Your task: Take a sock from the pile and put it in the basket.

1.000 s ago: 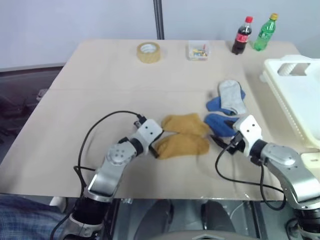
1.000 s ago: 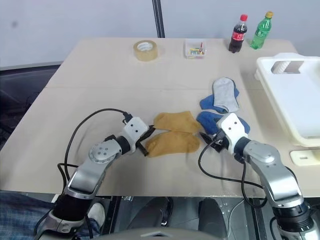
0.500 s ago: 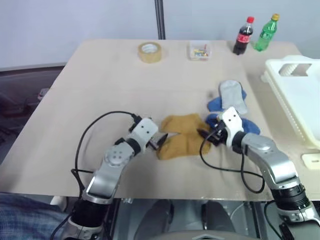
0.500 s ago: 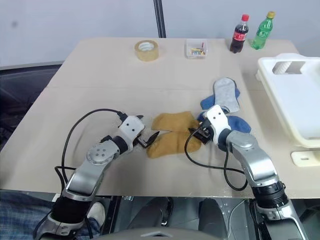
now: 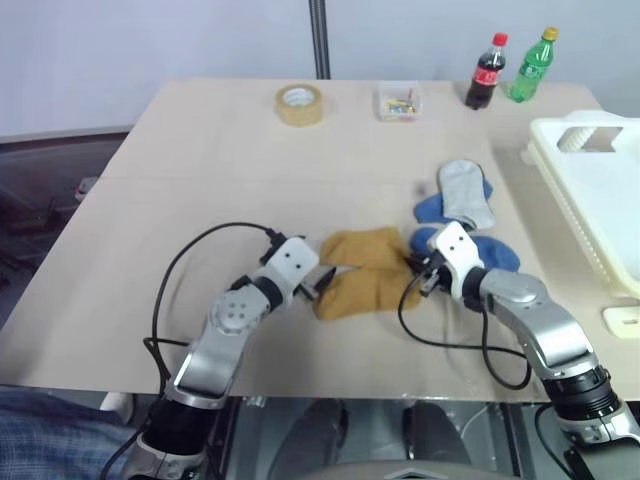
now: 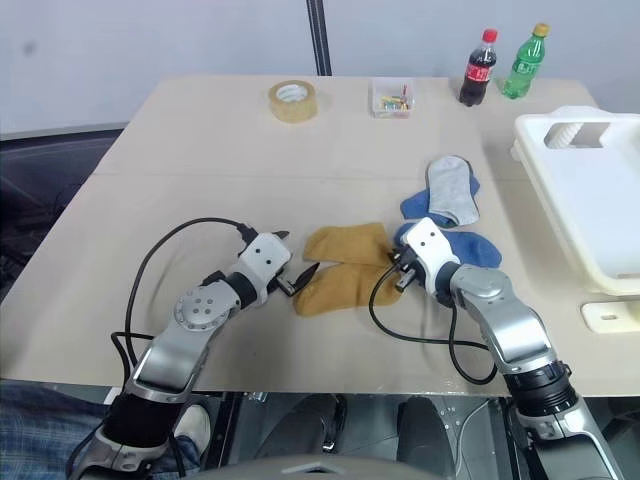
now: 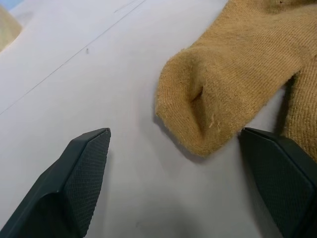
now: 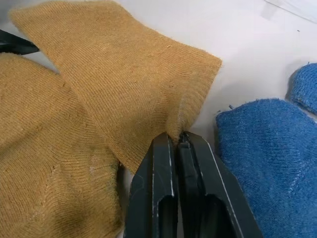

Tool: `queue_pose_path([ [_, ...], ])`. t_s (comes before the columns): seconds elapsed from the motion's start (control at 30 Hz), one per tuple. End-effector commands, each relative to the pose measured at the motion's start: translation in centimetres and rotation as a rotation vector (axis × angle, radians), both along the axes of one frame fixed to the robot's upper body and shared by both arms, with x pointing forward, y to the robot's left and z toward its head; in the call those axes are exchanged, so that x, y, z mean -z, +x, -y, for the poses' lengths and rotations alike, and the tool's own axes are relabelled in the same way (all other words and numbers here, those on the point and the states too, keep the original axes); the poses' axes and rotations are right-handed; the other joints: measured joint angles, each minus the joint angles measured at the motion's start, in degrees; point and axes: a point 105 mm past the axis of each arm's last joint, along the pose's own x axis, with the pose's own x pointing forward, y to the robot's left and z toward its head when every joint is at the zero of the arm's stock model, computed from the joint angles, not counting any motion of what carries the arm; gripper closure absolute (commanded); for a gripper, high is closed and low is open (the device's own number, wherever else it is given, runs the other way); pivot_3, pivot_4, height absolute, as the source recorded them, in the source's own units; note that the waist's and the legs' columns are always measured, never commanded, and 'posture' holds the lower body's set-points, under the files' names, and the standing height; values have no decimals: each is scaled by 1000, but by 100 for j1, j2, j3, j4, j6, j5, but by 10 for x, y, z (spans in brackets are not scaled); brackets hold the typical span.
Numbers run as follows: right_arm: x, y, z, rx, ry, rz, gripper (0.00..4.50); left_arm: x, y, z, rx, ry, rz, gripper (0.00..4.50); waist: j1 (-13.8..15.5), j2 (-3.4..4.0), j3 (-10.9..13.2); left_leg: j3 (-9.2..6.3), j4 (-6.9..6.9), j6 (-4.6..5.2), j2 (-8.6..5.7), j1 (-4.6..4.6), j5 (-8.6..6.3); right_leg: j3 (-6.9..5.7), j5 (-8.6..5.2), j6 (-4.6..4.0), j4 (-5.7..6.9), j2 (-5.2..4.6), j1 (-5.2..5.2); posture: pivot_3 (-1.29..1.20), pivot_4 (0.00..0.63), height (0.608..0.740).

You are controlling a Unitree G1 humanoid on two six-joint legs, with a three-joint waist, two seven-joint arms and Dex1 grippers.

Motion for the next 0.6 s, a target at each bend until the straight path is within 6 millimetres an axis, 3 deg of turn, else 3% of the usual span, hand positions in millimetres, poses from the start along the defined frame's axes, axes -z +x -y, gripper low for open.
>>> queue_pose_path([
  [0.03,-8,-1,-4,-25,-3,43,4370,14,-3,10,49,12,-68,0,8,1,-1,0,0,0,0,0,0,0,0,0,0,0,0,0,150,740],
  [0.13,-7,-1,-4,-26,-9,48,4500,17,-2,14,71,14,-93,560,26,2,-2,0,1,0,0,0,0,-1,0,0,1,0,1,0,150,740],
  [0.2,-7,-1,-4,-25,-8,49,4500,18,-1,15,71,11,-101,1273,25,3,-3,0,1,0,0,0,0,-1,0,0,1,0,1,0,150,740],
  [0.33,-7,-1,-3,-21,-9,54,4500,22,2,14,63,27,-124,3215,17,4,-3,0,1,0,0,1,0,-1,0,0,2,0,1,0,150,740],
  [0.4,-8,0,-2,-16,-11,60,4500,23,3,13,57,34,-127,3920,7,5,-4,0,1,0,0,2,0,-1,0,0,2,0,1,0,150,740],
  [0.5,-11,0,-2,-15,-3,75,4500,19,5,11,41,23,-107,4486,-7,6,-4,0,1,0,0,2,0,-1,0,0,3,1,1,0,150,740],
  [0.6,-23,-2,-5,-24,46,89,4500,0,6,13,29,-63,-55,4486,-11,6,-4,0,1,0,0,2,0,0,0,0,3,1,1,0,150,740],
])
